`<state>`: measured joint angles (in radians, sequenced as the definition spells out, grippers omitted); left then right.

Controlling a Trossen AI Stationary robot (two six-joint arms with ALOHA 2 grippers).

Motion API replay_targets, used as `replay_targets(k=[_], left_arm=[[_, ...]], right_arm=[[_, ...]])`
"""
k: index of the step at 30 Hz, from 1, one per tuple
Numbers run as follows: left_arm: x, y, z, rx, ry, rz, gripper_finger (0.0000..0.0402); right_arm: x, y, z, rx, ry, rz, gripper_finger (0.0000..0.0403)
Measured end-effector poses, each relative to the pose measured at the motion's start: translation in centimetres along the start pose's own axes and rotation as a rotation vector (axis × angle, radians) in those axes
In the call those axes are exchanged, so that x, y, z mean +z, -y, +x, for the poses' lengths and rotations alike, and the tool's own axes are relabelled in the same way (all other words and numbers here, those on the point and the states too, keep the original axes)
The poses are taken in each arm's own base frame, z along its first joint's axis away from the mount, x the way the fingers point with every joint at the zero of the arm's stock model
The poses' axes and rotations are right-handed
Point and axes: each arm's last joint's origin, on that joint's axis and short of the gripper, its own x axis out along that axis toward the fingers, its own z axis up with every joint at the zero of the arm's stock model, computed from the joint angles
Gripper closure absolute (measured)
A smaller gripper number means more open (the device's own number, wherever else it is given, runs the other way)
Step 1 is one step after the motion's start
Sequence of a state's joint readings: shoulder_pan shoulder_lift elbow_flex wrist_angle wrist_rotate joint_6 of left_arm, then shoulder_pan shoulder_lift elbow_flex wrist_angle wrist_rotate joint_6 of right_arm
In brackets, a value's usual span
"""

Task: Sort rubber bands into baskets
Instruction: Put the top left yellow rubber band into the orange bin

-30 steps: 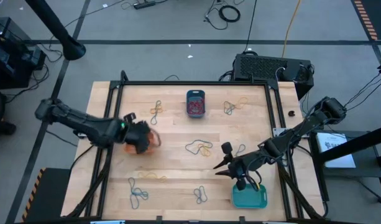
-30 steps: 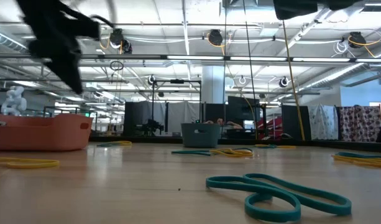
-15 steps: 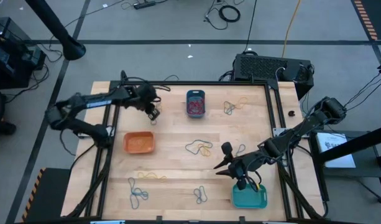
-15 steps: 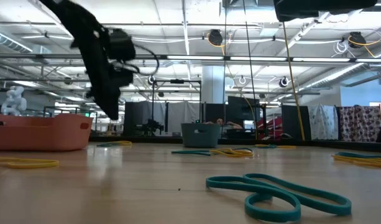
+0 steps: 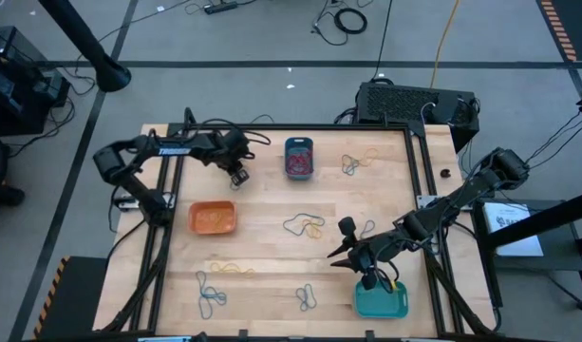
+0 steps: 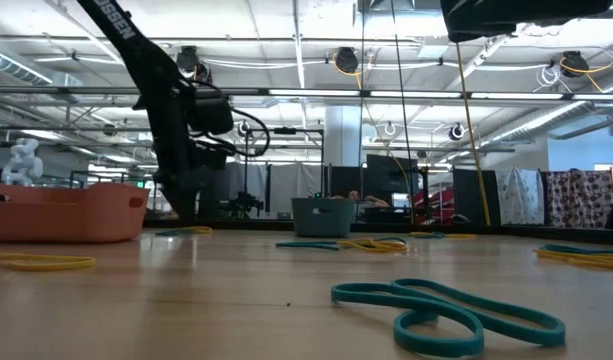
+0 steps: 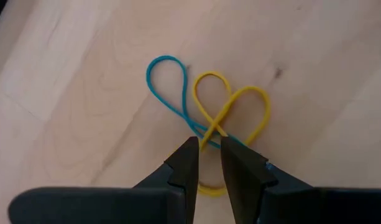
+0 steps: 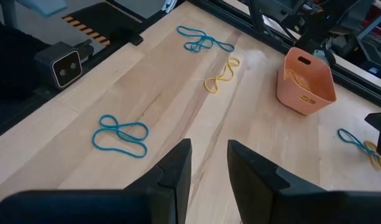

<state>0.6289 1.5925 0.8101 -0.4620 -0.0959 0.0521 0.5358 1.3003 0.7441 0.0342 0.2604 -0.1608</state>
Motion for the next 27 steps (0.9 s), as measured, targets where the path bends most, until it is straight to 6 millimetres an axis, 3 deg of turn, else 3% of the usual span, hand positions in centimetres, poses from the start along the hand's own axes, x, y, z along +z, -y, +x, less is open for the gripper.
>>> replay_targets(k=[16, 27], left_arm=[[0.0, 0.0, 0.5, 0.021, -0.015, 0.016, 0.0325], [-0.4, -1.4, 0.7, -0.034, -0.045, -0.076, 0.0325]], right_arm=[[0.0, 0.0, 0.0, 0.0, -0.001, -0.004, 0.0306], [0.0, 0.0, 0.0, 0.0, -0.001, -0.004, 0.0306]])
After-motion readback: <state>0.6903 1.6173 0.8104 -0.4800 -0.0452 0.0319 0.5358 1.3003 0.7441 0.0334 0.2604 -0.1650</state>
